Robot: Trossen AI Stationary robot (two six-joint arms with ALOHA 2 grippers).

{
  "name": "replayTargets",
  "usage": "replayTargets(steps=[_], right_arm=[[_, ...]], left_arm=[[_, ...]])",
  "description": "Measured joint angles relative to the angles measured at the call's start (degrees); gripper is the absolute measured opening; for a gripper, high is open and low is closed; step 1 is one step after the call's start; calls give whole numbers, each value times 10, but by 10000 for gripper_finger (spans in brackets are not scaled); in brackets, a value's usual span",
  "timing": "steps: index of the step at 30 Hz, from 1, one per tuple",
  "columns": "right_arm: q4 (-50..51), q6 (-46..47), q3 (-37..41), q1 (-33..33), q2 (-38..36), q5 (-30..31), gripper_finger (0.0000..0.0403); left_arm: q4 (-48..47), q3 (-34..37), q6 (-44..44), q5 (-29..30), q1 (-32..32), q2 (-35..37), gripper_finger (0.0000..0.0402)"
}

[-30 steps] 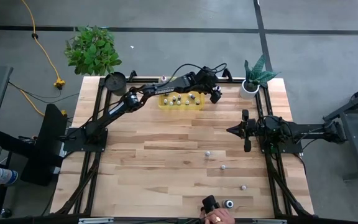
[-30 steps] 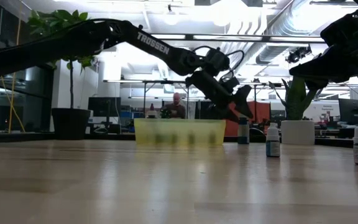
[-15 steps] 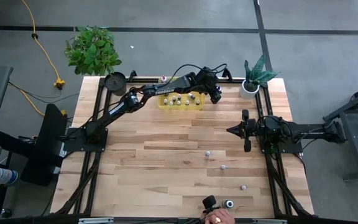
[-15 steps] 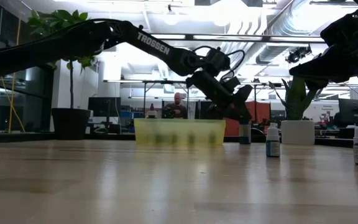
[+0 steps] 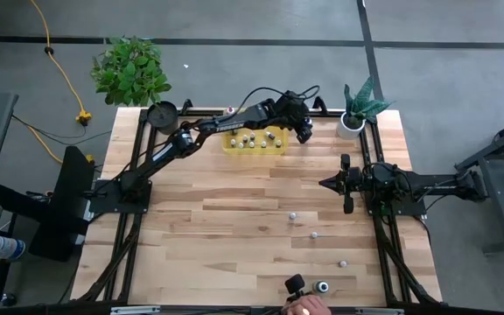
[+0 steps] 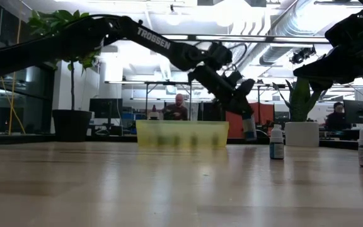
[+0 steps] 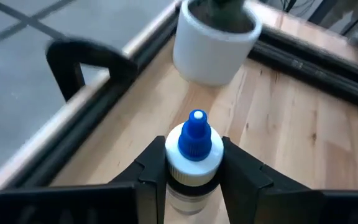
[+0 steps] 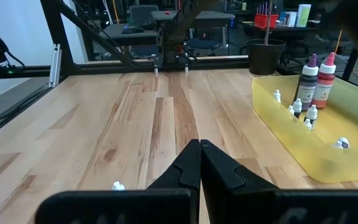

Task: Pick & Place food coloring
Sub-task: Put the big blue food coloring bottle into the yellow container

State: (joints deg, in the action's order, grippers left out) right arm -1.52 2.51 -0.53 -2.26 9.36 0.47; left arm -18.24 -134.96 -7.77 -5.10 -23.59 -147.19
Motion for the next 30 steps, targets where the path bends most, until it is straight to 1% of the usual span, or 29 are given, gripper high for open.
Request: replayTargets(steps=[6,9,14,19,26,30], right_arm=[[0,0,0,0,0,0,0],[0,0,0,0,0,0,0],[0,0,0,0,0,0,0],[0,0,0,0,0,0,0],[0,0,0,0,0,0,0],[0,0,0,0,0,0,0]], left_arm=[[-28,0,0,17,0,36,94],[-48,0,0,36,0,60,94],[-98,0,0,60,-3,98,94],[-155,0,-5,62,-15,124,94],[-235,0,-36,63,-44,132,94],[-250,5,-83,70,-58,132,94]])
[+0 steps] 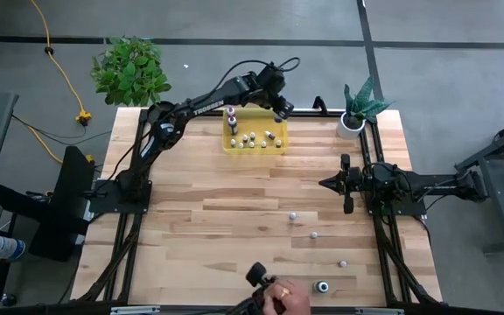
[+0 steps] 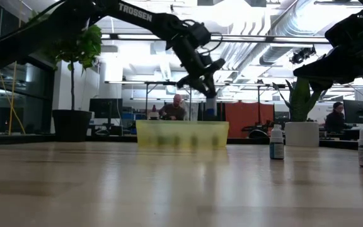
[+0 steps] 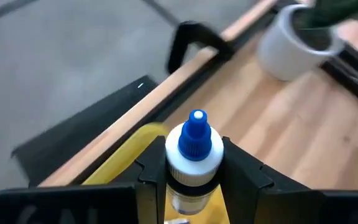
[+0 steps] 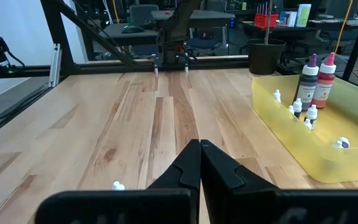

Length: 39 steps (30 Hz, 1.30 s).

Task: Pick & Place food coloring
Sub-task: Put the big blue food coloring bottle into the yellow container

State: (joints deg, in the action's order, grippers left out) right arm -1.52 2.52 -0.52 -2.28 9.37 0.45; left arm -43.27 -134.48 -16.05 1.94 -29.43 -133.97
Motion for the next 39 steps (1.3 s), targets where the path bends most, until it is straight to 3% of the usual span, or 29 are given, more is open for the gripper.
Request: replayTargets(steps=[25,39], right_arm=[[0,0,0,0,0,0,0],[0,0,0,0,0,0,0]], left_arm=[[-142,8,-311,317,6,0,94],[-41,86,-322,358,36,0,93]])
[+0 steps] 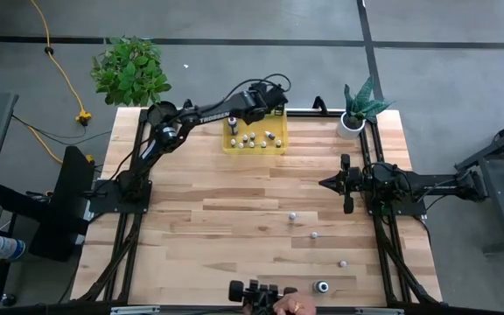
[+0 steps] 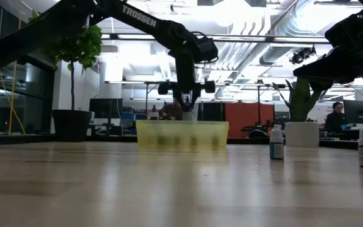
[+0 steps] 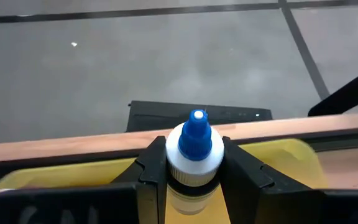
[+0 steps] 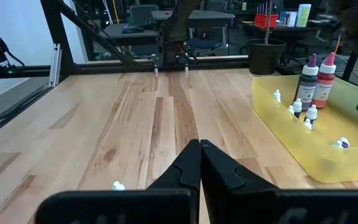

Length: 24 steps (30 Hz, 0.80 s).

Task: Pick & Place food coloring
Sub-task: Put the big blue food coloring bottle into the yellow container

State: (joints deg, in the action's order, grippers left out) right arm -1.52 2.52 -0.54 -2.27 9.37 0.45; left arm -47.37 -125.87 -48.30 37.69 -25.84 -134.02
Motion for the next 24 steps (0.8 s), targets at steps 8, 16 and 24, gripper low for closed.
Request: replayTargets(steps=[8,16,24], right_arm=[[0,0,0,0,0,0,0],[0,0,0,0,0,0,0],[0,0,0,0,0,0,0]], left_arm=[[48,33,0,-17,4,-1,93],[116,64,30,-39,8,-1,93],[158,68,69,-50,12,-23,93]])
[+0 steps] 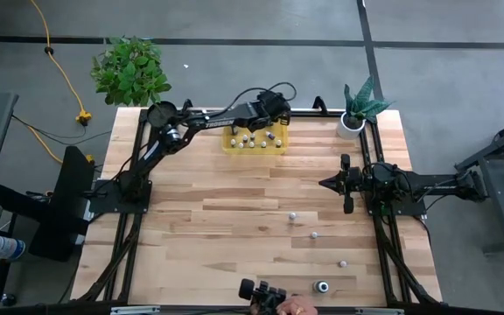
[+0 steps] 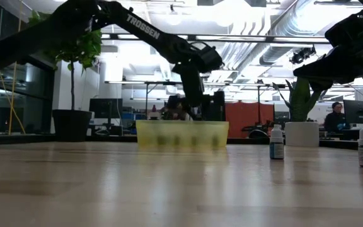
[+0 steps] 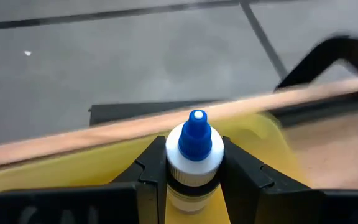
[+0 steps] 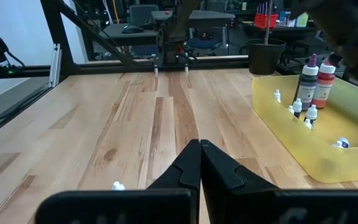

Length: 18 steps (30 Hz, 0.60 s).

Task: Pick & Place food coloring
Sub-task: Put the big blue food coloring bottle into the yellow container

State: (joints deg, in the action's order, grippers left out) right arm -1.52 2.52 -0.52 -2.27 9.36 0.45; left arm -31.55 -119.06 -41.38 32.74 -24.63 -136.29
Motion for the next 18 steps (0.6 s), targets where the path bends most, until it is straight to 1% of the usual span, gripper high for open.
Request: replayTargets(steps=[6,13,18], right_arm=[[0,0,0,0,0,0,0],[0,0,0,0,0,0,0],[0,0,0,0,0,0,0]], left_arm=[[11,0,31,1,4,-10,97],[14,0,46,-25,4,-10,160],[-9,-4,86,-56,4,-16,190]])
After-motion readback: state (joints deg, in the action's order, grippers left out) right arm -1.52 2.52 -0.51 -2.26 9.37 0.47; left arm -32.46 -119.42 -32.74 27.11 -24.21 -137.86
